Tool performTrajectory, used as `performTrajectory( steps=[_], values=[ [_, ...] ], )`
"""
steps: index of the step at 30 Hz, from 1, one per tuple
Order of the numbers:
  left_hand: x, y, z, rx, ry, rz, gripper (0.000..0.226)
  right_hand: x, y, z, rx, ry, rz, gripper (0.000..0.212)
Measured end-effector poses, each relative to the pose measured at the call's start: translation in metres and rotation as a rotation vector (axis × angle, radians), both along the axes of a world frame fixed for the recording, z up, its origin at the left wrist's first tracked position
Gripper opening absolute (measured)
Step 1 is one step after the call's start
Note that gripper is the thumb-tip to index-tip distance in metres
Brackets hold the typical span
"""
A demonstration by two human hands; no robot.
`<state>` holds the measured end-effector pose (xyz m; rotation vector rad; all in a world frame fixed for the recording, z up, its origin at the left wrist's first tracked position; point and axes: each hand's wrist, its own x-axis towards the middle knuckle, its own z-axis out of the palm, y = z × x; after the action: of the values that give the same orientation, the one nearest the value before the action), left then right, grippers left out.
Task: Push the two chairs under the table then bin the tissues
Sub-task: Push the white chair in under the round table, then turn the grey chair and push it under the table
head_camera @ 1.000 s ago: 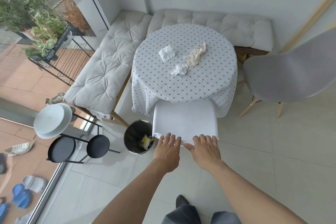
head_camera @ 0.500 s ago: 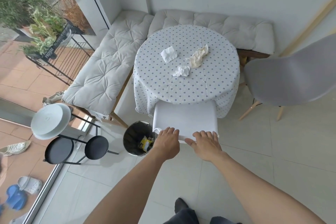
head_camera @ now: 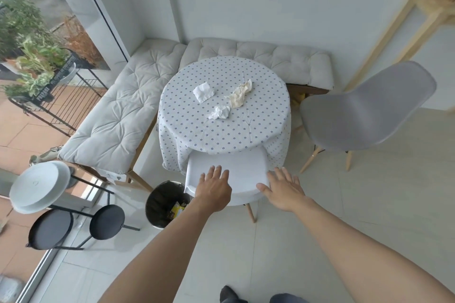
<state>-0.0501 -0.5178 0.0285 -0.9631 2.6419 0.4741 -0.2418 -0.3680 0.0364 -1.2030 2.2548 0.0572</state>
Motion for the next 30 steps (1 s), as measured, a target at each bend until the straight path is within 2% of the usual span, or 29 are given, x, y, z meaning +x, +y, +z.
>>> performTrajectory(
  steps=[9,19,30],
  values=[
    [-0.12,0.047,0.02,0.02,-0.014,-0.017,0.061,-0.129,0.066,0.026,0.007,0.061,-0.079,0.078],
    [-0.317,0.144,0.032,0.048,0.006,0.015,0.065,-0.331,0.155,0.056,0.002,0.157,-0.082,0.075],
    [-0.533,0.233,0.038,0.003,0.027,-0.17,0.065,-0.496,0.249,0.078,-0.017,0.211,-0.199,0.075]
  ],
)
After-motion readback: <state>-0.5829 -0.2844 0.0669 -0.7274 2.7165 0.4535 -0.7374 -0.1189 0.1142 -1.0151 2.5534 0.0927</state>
